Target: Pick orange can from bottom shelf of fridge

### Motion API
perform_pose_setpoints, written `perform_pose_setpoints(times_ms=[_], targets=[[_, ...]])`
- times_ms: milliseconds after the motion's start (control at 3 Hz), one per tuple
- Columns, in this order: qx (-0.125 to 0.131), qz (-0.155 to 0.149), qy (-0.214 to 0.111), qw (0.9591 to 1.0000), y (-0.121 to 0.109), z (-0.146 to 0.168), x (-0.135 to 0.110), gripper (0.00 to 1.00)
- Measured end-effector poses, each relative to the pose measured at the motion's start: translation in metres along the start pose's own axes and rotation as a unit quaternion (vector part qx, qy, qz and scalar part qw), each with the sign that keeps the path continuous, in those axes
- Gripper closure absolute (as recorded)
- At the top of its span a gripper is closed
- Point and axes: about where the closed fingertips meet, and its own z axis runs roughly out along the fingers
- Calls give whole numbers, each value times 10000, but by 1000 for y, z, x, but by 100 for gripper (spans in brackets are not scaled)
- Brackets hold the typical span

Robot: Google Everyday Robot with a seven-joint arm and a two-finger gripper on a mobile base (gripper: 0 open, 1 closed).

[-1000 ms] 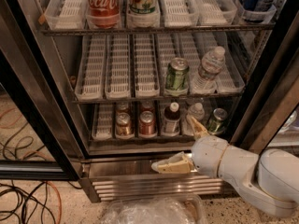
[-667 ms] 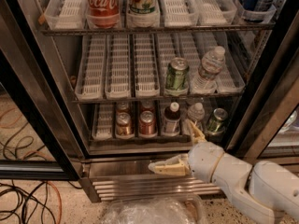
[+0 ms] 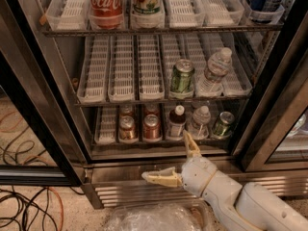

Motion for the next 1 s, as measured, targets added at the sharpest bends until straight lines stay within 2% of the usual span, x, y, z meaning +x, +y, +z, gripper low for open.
perform_pose_setpoints(times_ms=[333, 667, 1000], targets=[[16, 163, -283, 9995, 9, 7, 14, 0], [16, 163, -284, 9995, 9, 7, 14, 0], [43, 336, -320, 9989, 10, 14, 21, 0]])
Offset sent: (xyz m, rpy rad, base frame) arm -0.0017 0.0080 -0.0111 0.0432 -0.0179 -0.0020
